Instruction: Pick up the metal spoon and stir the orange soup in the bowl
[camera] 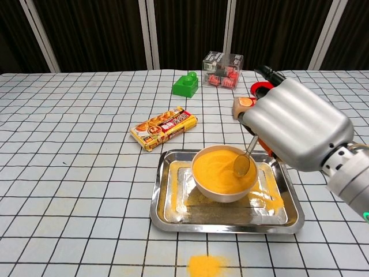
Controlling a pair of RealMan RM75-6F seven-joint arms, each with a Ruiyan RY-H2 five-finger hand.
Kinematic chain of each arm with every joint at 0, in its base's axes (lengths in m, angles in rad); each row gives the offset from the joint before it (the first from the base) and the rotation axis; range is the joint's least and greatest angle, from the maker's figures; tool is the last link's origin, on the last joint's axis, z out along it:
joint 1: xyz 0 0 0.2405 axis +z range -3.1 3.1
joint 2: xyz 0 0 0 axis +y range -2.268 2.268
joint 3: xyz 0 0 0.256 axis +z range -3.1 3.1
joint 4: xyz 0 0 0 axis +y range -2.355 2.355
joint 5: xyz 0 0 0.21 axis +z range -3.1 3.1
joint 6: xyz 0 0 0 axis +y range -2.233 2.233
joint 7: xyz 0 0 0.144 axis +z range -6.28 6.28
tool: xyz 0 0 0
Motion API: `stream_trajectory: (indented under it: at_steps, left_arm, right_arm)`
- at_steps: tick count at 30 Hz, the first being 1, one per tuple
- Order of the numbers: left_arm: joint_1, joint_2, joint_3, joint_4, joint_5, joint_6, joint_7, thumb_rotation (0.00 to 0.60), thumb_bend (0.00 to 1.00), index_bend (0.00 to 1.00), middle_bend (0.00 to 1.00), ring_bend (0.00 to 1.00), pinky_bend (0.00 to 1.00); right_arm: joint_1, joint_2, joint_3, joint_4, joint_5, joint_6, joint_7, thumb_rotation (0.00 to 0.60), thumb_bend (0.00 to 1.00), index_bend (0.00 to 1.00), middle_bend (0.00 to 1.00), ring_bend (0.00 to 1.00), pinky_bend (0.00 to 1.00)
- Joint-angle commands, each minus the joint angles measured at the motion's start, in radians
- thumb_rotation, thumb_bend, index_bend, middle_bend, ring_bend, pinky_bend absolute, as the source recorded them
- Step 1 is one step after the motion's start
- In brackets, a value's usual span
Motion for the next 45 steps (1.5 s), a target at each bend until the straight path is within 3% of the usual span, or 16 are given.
stream_trajectory:
  at_steps: [1,16,22,29,38,40,45]
  left_arm:
    - [0.000,0.000,0.000,0.000,0.001,0.001,0.000,0.600,0.00,0.00,0.00,0.00,0.00]
    - [-0.001,-0.003,0.001,0.000,0.000,-0.001,0.006,0.600,0.00,0.00,0.00,0.00,0.00]
    - [0.000,-0.005,0.003,-0.005,0.006,0.003,0.013,0.600,0.00,0.00,0.00,0.00,0.00]
    - [0.001,-0.006,0.003,-0.007,0.010,0.007,0.016,0.600,0.00,0.00,0.00,0.00,0.00]
    - [0.000,-0.006,0.001,-0.004,0.005,0.006,0.015,0.600,0.00,0.00,0.00,0.00,0.00]
    - [0.000,-0.006,0.002,-0.003,0.004,0.004,0.017,0.600,0.00,0.00,0.00,0.00,0.00]
    - [0.001,-0.008,0.002,-0.002,0.006,0.008,0.021,0.600,0.00,0.00,0.00,0.00,0.00]
  right_arm:
    - [-0.010,-0.003,0.006,-0.003,0.011,0.008,0.019,0.600,0.60,0.74,0.60,0.30,0.00]
    - [-0.053,0.122,0.140,-0.066,0.138,0.069,0.126,0.600,0.60,0.74,0.60,0.30,0.00]
    - [-0.093,0.169,0.131,0.017,0.213,0.063,0.217,0.600,0.60,0.74,0.60,0.30,0.00]
    - [-0.120,0.141,0.103,0.187,0.274,0.042,0.306,0.600,0.60,0.74,0.60,0.30,0.00]
    - [-0.124,0.080,0.147,0.264,0.341,0.040,0.432,0.600,0.60,0.74,0.60,0.30,0.00]
    - [-0.126,0.068,0.159,0.271,0.363,0.039,0.450,0.600,0.60,0.70,0.56,0.28,0.00]
    - [-0.127,0.063,0.169,0.290,0.399,0.038,0.453,0.600,0.60,0.40,0.35,0.12,0.00]
